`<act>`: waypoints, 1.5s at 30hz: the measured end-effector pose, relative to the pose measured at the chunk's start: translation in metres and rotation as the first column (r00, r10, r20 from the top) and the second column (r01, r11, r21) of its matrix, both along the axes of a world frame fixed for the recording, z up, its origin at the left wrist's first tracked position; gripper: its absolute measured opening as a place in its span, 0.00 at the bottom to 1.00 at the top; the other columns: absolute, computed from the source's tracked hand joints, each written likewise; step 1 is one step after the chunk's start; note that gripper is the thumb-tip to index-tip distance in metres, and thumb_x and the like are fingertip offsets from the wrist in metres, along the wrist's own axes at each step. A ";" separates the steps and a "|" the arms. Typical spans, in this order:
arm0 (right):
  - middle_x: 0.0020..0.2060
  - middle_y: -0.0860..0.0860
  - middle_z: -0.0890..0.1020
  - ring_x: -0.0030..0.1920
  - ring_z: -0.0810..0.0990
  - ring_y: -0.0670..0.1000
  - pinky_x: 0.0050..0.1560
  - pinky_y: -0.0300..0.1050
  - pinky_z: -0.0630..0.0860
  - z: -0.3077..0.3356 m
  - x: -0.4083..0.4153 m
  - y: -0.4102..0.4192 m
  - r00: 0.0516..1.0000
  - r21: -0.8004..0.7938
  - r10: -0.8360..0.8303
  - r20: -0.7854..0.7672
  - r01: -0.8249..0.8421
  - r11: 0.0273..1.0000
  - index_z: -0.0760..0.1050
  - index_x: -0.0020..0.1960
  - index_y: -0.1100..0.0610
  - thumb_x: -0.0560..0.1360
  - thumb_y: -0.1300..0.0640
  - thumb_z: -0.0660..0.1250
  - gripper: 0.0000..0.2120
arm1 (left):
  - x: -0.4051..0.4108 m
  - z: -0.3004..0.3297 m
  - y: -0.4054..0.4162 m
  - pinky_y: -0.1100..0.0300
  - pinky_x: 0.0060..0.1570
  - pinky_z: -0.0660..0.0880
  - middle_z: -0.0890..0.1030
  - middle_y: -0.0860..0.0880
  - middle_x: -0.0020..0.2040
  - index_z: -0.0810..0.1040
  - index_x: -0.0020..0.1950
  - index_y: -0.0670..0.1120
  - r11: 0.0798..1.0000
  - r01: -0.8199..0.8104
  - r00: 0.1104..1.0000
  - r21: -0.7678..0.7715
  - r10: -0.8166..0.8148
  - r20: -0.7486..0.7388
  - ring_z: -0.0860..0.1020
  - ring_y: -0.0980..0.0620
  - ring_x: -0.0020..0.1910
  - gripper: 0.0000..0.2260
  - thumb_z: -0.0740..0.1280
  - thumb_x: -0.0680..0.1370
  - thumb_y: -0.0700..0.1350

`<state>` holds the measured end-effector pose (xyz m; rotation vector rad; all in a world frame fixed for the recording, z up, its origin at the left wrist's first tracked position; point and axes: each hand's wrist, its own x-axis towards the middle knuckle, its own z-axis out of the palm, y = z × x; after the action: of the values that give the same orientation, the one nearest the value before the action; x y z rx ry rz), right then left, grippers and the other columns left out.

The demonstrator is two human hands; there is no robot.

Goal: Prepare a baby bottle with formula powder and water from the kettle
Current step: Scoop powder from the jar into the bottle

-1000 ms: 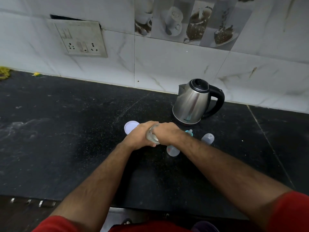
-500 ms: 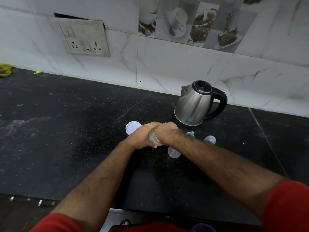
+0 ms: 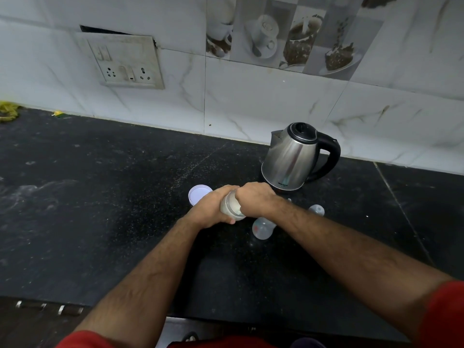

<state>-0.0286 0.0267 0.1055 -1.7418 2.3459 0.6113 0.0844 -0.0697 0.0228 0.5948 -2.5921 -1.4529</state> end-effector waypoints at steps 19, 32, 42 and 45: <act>0.49 0.54 0.80 0.48 0.81 0.57 0.38 0.48 0.68 0.004 -0.004 0.009 0.978 -0.086 0.174 -0.117 -0.185 0.979 0.78 0.55 0.60 0.76 0.65 0.64 0.09 | -0.005 0.002 0.003 0.54 0.62 0.74 0.78 0.60 0.60 0.69 0.70 0.57 0.999 -0.036 0.999 0.018 0.035 0.021 0.77 0.58 0.59 0.40 0.80 0.62 0.39; 0.51 0.53 0.82 0.52 0.82 0.56 0.40 0.48 0.73 -0.001 -0.001 0.002 0.963 0.072 0.226 -0.146 -0.217 0.974 0.78 0.56 0.60 0.78 0.65 0.63 0.10 | -0.009 0.000 0.001 0.50 0.64 0.74 0.77 0.60 0.63 0.67 0.72 0.57 0.999 -0.046 0.997 -0.028 0.047 0.067 0.76 0.57 0.62 0.44 0.81 0.60 0.44; 0.37 0.50 0.74 0.39 0.74 0.53 0.36 0.46 0.68 0.005 -0.011 0.003 0.977 0.036 0.210 -0.024 -0.209 0.977 0.80 0.47 0.59 0.76 0.62 0.64 0.06 | -0.010 0.002 0.004 0.49 0.64 0.74 0.78 0.59 0.63 0.67 0.72 0.58 0.998 -0.047 0.996 -0.047 0.050 0.069 0.76 0.56 0.62 0.43 0.81 0.60 0.44; 0.30 0.47 0.73 0.36 0.75 0.52 0.31 0.45 0.66 0.002 -0.024 0.004 0.978 -0.106 0.056 0.200 -0.036 0.994 0.75 0.34 0.53 0.72 0.62 0.65 0.09 | -0.011 0.005 0.006 0.51 0.62 0.74 0.78 0.59 0.60 0.68 0.70 0.59 0.997 -0.047 0.996 -0.063 0.051 0.069 0.76 0.55 0.60 0.41 0.81 0.61 0.42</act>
<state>-0.0524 0.0307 0.1075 -1.8107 2.2379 0.3066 0.0735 -0.0642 0.0279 0.7086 -2.6445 -1.3563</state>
